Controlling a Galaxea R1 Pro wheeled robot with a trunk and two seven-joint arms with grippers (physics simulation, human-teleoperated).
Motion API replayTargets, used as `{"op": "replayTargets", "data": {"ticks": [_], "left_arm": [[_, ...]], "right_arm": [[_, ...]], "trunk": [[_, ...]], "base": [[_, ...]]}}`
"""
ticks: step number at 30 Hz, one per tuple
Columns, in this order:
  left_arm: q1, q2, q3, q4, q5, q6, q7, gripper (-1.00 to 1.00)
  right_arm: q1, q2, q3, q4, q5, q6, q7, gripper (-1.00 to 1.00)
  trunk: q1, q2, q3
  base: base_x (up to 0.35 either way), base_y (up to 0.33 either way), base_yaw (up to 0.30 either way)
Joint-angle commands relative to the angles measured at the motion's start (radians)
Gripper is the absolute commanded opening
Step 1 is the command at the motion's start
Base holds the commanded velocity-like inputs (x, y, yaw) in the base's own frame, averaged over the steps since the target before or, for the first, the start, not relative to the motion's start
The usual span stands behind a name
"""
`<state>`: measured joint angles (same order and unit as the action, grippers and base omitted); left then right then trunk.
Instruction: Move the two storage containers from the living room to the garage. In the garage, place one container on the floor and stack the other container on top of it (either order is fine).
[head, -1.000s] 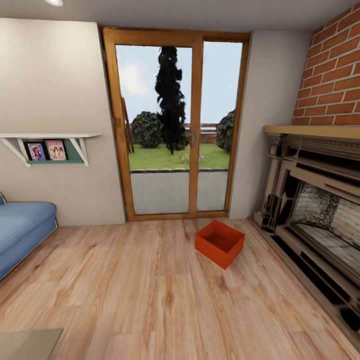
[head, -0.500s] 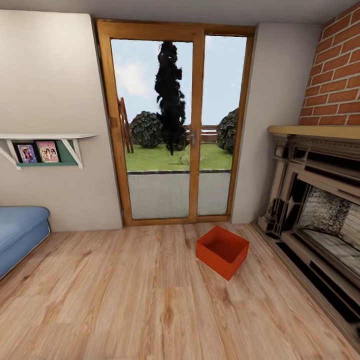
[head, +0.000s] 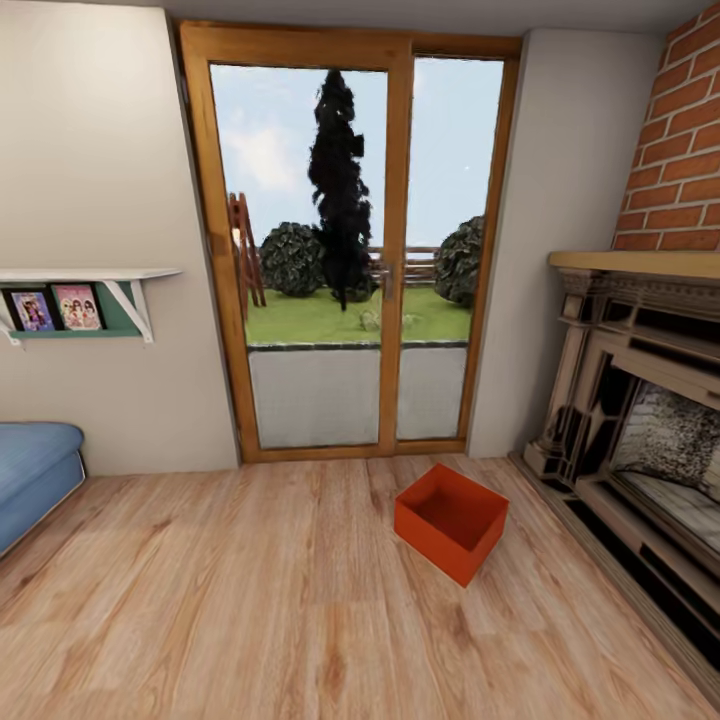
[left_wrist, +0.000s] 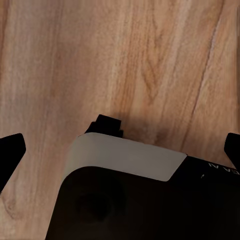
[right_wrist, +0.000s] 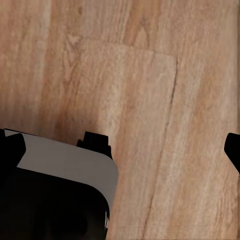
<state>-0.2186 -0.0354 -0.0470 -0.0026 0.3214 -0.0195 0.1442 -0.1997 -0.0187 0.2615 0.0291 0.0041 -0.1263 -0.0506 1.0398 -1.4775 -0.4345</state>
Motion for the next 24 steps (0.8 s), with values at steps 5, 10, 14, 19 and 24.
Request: {"op": "replayTargets", "data": {"ticks": [5, 10, 14, 19, 24], "left_arm": [[-0.001, 0.000, -0.005, 0.000, 0.007, -0.002, 0.003, 1.00], [0.000, 0.000, -0.005, 0.000, 0.007, -0.001, 0.003, 1.00], [-0.001, -0.001, -0.005, 0.000, 0.006, -0.001, 0.003, 1.00], [0.000, -0.001, -0.005, 0.000, 0.007, -0.002, 0.003, 1.00], [-0.001, -0.001, -0.005, 0.000, 0.006, -0.002, 0.003, 1.00]], "right_arm": [[-0.001, 0.000, 0.005, 0.003, 0.001, -0.006, -0.003, 1.00], [-0.001, 0.000, 0.004, 0.003, 0.001, -0.007, -0.003, 1.00], [-0.001, 0.000, 0.002, 0.003, -0.002, -0.008, -0.004, 1.00], [-0.001, 0.002, 0.000, 0.003, -0.011, -0.007, -0.011, 1.00], [-0.001, 0.002, -0.003, 0.003, -0.015, -0.007, -0.012, 1.00]], "trunk": [[0.001, -0.001, -0.001], [0.001, -0.001, -0.001], [0.001, -0.001, -0.001], [0.001, -0.001, -0.001], [0.001, -0.001, -0.001]], "base": [[0.326, 0.000, 0.000], [0.326, 0.000, 0.000], [0.326, 0.000, 0.000], [0.326, 0.000, 0.000], [0.326, 0.000, 0.000]]}}
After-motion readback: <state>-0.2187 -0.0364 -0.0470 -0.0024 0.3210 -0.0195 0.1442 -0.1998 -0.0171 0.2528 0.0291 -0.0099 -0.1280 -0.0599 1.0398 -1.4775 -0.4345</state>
